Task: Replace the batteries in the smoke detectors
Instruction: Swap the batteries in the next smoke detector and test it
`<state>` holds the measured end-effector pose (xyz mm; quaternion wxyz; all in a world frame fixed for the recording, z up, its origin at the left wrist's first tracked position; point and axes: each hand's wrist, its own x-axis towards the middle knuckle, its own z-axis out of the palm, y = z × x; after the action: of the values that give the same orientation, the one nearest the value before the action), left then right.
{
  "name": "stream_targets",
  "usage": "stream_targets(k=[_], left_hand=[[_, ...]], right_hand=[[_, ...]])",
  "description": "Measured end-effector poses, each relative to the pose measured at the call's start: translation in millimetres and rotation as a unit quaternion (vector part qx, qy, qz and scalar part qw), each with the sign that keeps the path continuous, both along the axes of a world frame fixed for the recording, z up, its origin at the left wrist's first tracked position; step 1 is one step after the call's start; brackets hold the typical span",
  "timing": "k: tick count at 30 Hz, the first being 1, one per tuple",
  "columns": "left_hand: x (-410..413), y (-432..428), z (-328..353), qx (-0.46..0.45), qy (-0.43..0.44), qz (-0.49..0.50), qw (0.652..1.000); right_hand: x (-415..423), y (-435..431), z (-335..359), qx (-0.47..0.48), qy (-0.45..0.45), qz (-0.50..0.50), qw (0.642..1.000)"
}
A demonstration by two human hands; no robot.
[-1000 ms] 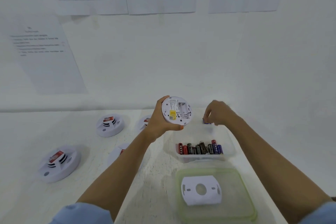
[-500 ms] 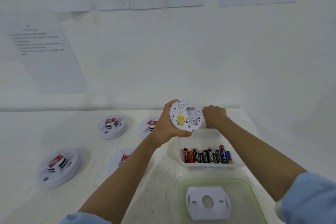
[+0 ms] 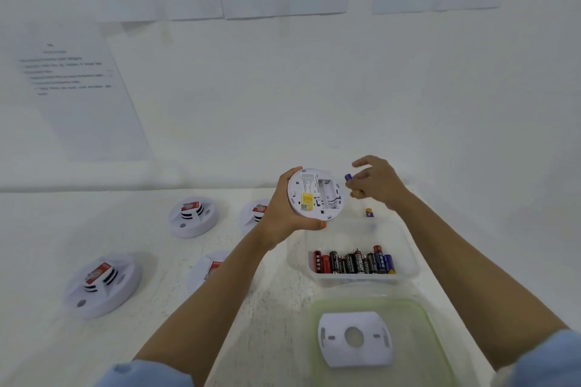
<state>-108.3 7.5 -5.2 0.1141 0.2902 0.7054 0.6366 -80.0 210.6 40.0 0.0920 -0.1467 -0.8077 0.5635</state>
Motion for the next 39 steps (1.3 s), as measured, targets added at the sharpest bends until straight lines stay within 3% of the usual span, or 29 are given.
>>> stream_targets(k=[2, 6, 13, 17, 20, 27, 33, 39], left_hand=[[1.4, -0.1, 0.4, 0.002, 0.004, 0.004, 1.000], [6.5, 1.5, 2.0, 0.009, 0.005, 0.008, 1.000], [16.3, 1.2, 6.7, 0.023, 0.013, 0.004, 1.000], [19.1, -2.9, 8.9, 0.023, 0.023, 0.015, 0.999], [20.6, -5.4, 10.0, 0.027, 0.021, 0.012, 0.999], [23.0, -5.0, 10.3, 0.039, 0.023, 0.007, 0.999], [23.2, -6.2, 13.0, 0.049, 0.009, 0.001, 0.999], [25.8, -7.2, 12.2, 0.040, 0.006, -0.005, 0.999]], right_hand=[[12.3, -4.5, 13.0, -0.028, 0.049, 0.006, 0.998], [28.1, -22.6, 27.6, 0.018, 0.076, 0.049, 0.996], [37.9, -44.7, 29.9, 0.223, 0.067, 0.081, 0.969], [42.0, -47.6, 35.0, 0.275, 0.032, 0.123, 0.953], [45.2, -47.1, 37.5, 0.268, 0.035, 0.124, 0.955], [57.6, -51.3, 40.6, 0.193, 0.140, 0.068, 0.969], [65.8, -48.7, 28.4, 0.186, 0.156, 0.168, 0.955], [63.9, -44.1, 20.5, 0.187, 0.163, 0.174, 0.953]])
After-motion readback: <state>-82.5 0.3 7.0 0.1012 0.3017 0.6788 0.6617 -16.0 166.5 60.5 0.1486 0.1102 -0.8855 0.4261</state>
